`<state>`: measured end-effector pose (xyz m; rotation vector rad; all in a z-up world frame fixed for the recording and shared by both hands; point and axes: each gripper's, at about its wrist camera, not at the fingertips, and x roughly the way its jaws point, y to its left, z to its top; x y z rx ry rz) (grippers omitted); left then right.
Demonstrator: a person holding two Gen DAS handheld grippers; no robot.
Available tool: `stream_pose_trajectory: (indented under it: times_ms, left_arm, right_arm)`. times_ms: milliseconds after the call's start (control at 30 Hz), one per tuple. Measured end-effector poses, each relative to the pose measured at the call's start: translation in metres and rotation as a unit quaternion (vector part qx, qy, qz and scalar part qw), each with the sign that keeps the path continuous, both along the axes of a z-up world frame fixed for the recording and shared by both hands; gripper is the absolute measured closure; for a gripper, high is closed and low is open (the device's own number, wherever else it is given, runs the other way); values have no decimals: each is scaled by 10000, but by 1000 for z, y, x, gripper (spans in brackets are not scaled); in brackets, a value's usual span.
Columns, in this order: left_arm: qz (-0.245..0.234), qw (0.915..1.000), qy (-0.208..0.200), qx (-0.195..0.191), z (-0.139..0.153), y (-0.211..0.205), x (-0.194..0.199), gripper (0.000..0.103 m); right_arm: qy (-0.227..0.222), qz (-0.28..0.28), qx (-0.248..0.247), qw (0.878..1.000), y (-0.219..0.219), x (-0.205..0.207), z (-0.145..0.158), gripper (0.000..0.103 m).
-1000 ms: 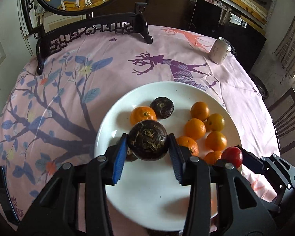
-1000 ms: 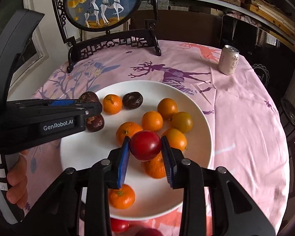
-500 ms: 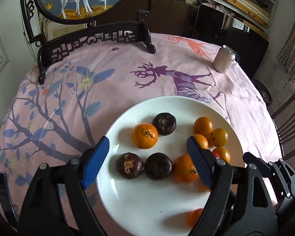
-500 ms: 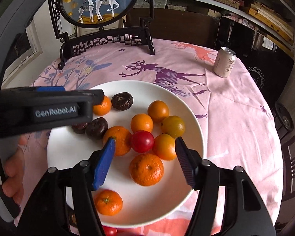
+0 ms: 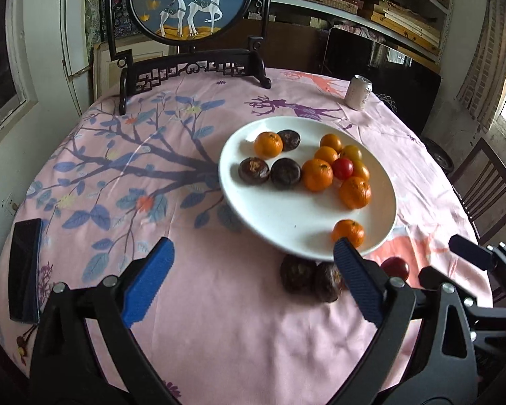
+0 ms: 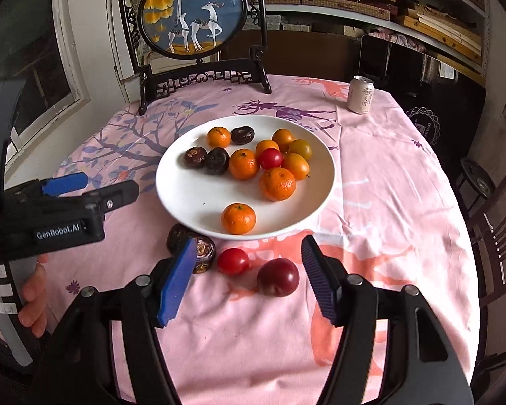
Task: Organize fruits
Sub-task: 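Grasp a dark red plum with the right tool while the left tool grasps a dark brown fruit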
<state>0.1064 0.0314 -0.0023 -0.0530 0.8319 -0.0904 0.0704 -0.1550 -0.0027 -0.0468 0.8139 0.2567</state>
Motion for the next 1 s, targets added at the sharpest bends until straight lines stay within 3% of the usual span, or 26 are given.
stream_pose_trajectory:
  times_ms: [167, 300, 500, 633, 667, 700, 1000]
  left_arm:
    - [145, 9998, 168, 11, -19, 12, -17, 6]
    - [154, 9996, 255, -18, -28, 17, -24, 6]
    - [42, 9996, 276, 71, -34, 13, -31, 6]
    - [106, 9993, 314, 168, -38, 14, -29, 6]
    - [118, 9992, 325, 205, -40, 13, -26, 6]
    - [117, 9990, 339, 257, -42, 12, -23, 6]
    - [-160, 9956, 788, 488, -75, -12, 13, 6]
  right_arm:
    - [67, 62, 27, 10000, 2, -19, -5, 38]
    - [234, 123, -137, 9996, 6, -26, -26, 38]
    - [304, -206, -342, 9987, -9, 0, -55, 38]
    - [630, -257, -119, 9976, -19, 28, -75, 38]
    - [677, -244, -68, 9974, -19, 32, -80, 42]
    - [723, -206, 0, 9972, -19, 36, -83, 62]
    - [745, -118, 272, 9968, -21, 17, -69, 64]
